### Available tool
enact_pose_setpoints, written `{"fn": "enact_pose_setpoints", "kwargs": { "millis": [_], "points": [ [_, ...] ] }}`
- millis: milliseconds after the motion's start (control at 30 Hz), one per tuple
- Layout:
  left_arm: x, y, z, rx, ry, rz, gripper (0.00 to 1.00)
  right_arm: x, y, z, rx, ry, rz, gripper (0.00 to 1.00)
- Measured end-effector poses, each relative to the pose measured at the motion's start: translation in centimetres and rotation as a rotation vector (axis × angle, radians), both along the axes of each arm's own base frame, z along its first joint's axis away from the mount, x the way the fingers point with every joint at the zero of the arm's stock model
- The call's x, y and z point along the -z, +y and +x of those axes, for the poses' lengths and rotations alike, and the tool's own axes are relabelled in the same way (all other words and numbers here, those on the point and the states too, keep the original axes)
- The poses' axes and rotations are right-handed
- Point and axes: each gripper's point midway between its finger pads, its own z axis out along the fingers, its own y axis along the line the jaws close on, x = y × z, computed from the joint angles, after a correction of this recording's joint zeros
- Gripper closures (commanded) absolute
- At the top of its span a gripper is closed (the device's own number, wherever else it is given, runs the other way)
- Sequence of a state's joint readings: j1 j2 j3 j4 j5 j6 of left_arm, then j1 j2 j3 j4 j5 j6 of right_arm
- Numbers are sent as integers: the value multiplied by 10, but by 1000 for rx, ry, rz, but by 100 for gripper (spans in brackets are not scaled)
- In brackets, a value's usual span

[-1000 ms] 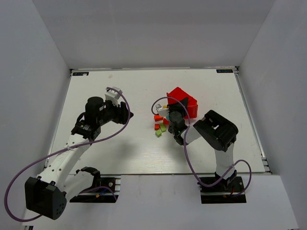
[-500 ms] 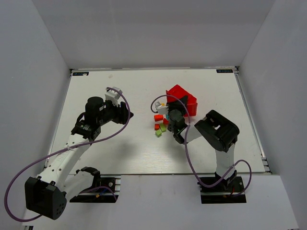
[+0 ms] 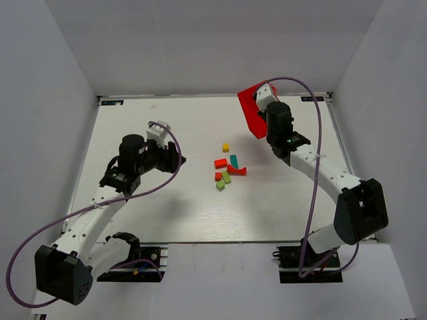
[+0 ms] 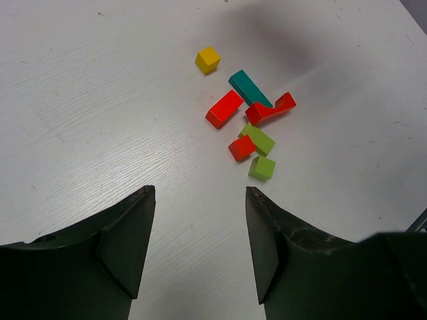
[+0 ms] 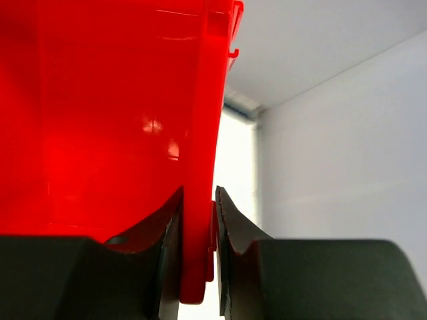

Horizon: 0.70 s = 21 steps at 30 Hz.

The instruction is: Build the wood block tower

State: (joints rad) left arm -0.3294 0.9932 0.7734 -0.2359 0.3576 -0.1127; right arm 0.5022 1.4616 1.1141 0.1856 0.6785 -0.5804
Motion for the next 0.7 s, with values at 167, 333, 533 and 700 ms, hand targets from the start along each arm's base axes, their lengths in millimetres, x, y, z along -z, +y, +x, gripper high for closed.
{"fn": "enact_pose_setpoints", "kwargs": {
  "millis": [167, 333, 533, 700],
  "points": [
    [0, -1, -1, 9, 1, -4, 33, 82, -20, 5, -3, 289, 84, 100],
    [-1, -3, -2, 20, 2, -8, 33, 131, -62, 3, 81, 500, 219, 100],
    [-1, -4, -3, 27, 3, -11, 33, 152, -79, 12, 107, 608, 377, 100],
    [-1, -5, -4, 37, 3, -14, 33, 184, -86, 12, 132, 708, 446, 92]
  ]
}}
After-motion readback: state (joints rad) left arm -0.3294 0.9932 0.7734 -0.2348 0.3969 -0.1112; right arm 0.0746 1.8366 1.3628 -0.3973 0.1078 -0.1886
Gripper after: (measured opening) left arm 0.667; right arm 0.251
